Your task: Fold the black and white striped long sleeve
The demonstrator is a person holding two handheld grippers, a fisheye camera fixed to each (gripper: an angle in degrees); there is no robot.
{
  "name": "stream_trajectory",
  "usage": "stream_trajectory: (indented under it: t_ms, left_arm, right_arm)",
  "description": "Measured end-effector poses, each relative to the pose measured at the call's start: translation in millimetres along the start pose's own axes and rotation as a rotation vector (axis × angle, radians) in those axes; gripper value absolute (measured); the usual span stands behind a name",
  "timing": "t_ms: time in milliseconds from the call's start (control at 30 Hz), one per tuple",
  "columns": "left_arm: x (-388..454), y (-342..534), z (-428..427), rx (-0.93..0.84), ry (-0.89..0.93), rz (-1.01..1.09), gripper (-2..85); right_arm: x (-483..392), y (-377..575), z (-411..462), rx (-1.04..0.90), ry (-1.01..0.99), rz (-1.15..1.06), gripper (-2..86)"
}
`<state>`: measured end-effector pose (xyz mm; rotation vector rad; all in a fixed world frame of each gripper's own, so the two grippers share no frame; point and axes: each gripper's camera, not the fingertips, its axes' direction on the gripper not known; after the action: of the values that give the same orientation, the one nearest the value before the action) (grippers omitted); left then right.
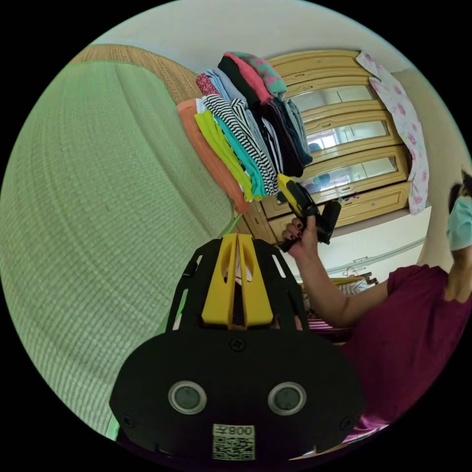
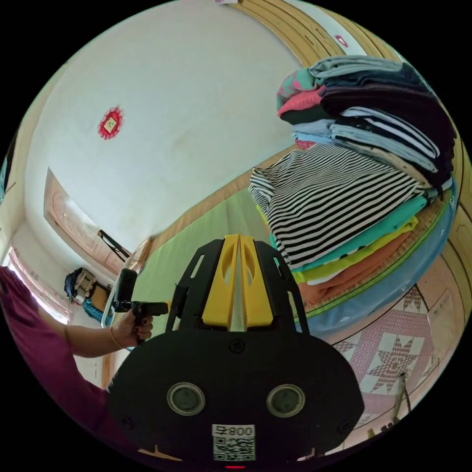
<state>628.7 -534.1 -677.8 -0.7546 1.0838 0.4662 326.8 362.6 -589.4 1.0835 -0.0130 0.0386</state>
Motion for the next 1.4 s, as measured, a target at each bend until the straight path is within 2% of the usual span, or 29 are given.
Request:
stream_trajectory:
  t_ms: [67, 200, 333, 400, 533, 567, 667, 867, 1000, 1200, 1400]
  left_arm:
    - [3, 18, -11, -0.025, -0.057, 0.025, 0.2]
    - [15, 55, -40, -0.079, -0.320, 0.066, 0.1]
    - [30, 90, -70, -0.129, -0.534, 0.140, 0.2]
    - [36, 105, -78, -0.170, -0.605, 0.179, 0.1]
    - [59, 135, -102, -0.166, -0.612, 0.286, 0.2]
    - [62, 138, -104, -0.167, -0.617, 0.300, 0.2]
    - [81, 155, -123, -0.149, -0.628, 0.344, 0.3]
    - [118, 177, -168, -0.146, -0.630, 0.341, 0.3]
    - [146, 187, -217, -0.196, -0.457, 0.245, 0.2]
    - [265, 231, -280, -0.119, -0.379, 0.373, 0.3]
    - [392, 253, -292, -0.130, -0.211, 0.494, 1.1]
  right_arm:
    - [-29, -20, 18, -0.024, -0.043, -0.010, 0.1]
    - [-88, -53, 59, -0.130, -0.053, -0.071, 0.1]
    - [-158, -75, 122, -0.337, 0.000, -0.151, 0.0]
    - [-187, -74, 151, -0.444, 0.038, -0.201, 0.0]
    - [-247, -70, 212, -0.673, 0.228, -0.303, 0.0]
    - [-265, -78, 210, -0.602, 0.292, -0.333, 0.0]
    - [-294, -108, 211, -0.583, 0.355, -0.347, 0.1]
    - [-324, -184, 192, -0.519, 0.354, -0.251, 0.1]
    - [-336, -242, 168, -0.527, 0.286, -0.079, 0.1]
    - [-410, -349, 40, -0.333, 0.189, -0.149, 0.2]
    - [-468, -442, -147, -0.046, 0.183, -0.244, 0.7]
